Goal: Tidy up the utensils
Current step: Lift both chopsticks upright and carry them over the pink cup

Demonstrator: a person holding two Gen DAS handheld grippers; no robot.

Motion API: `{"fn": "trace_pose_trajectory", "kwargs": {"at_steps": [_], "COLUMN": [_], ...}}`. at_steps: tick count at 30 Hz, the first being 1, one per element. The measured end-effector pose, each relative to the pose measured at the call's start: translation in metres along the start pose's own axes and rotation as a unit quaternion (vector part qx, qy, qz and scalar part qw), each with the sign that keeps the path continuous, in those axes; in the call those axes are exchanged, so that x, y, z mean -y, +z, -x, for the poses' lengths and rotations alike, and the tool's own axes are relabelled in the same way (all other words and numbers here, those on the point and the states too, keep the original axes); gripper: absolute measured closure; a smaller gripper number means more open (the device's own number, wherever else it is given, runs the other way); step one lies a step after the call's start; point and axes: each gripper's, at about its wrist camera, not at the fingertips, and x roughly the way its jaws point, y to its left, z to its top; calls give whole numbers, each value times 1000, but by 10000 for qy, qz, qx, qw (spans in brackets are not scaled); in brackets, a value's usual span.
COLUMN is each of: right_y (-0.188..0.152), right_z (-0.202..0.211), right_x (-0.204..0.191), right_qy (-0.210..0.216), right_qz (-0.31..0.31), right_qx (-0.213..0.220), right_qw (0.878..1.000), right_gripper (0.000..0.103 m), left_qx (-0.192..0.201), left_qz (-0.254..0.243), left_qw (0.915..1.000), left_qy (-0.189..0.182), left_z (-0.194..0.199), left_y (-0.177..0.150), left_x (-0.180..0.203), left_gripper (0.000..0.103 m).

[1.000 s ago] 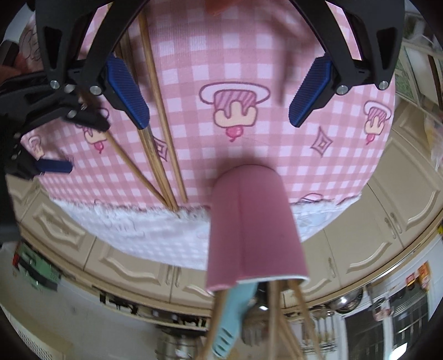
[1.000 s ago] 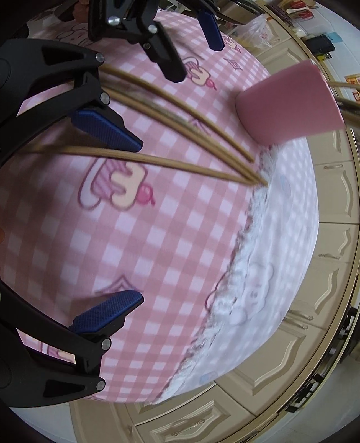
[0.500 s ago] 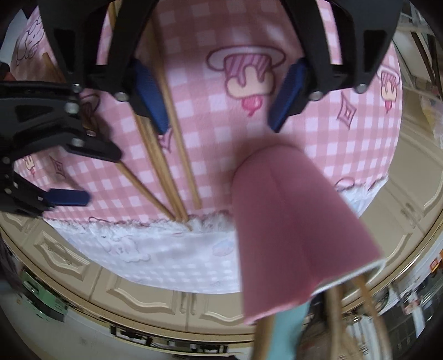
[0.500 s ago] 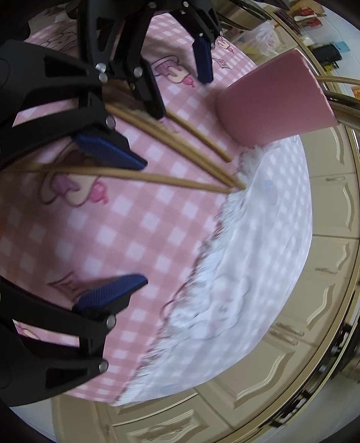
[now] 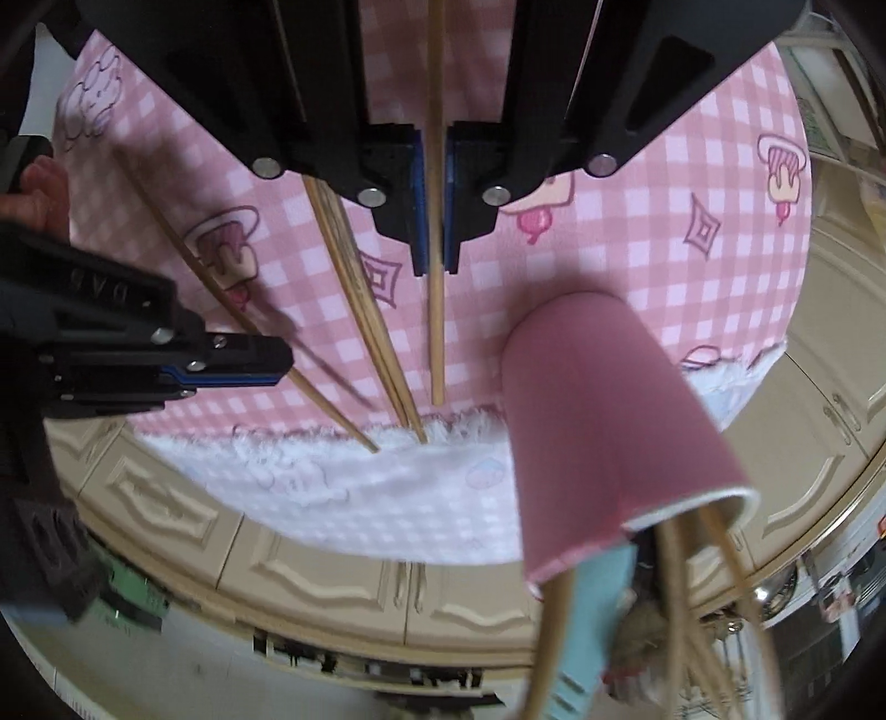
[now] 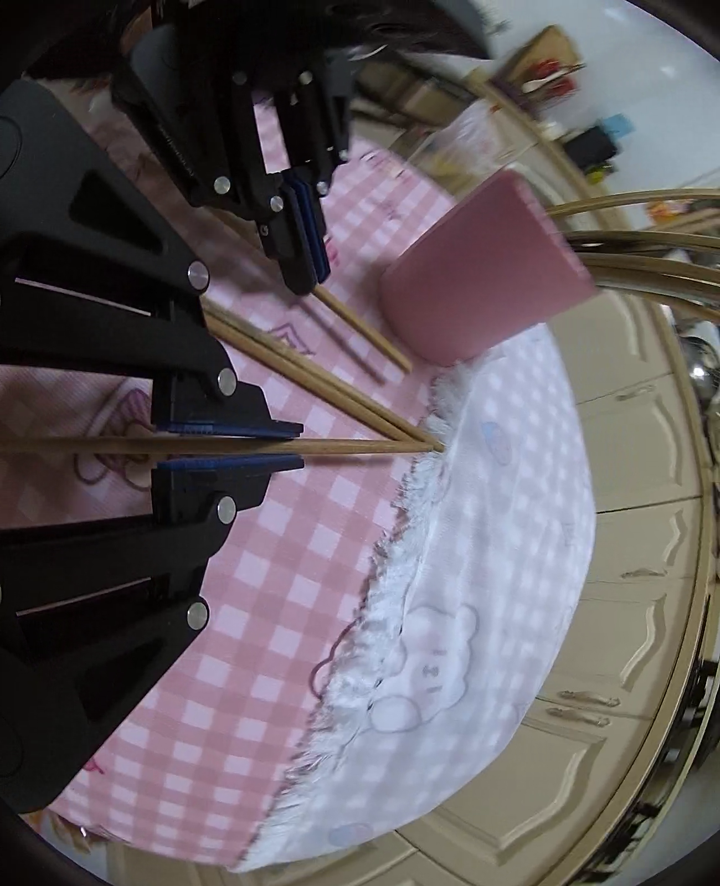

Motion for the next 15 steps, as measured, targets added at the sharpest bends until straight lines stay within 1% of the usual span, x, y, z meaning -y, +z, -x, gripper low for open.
{"fn": "trace_pose_trajectory", "kwargs": {"at_steps": [3, 5, 8, 12, 14, 15], "right_y": [-2, -1, -1, 5, 11, 13], "right_z": [17, 28, 47, 69, 76, 80], "right_x": [6, 7, 6, -1, -4, -7], "right_qy": [330, 559, 910, 1166, 1271, 1287], "right_qz": [-201, -300, -404, -365, -347, -307], "right_qx": [269, 481, 835, 1311, 1468, 1543], "right_qw": [9989, 9968, 9915, 9838, 9803, 9791], "right_gripper": [97, 97, 97, 97, 97, 97], "left_qx": [396, 692, 1182, 1899, 2278, 2509], "left_qz": [221, 329, 512, 700, 867, 978], "left_qw": [9989, 9970, 9915, 9792, 9698, 9630], "left_qy": [-116, -116, -165, -149, -115, -86], "left_z": [22, 37, 62, 92, 108, 116], "left_y": [-6, -8, -11, -9, -6, -5], "left_x": [-6, -12, -18, -29, -39, -43], "left_gripper": [98, 98, 98, 98, 98, 98]}}
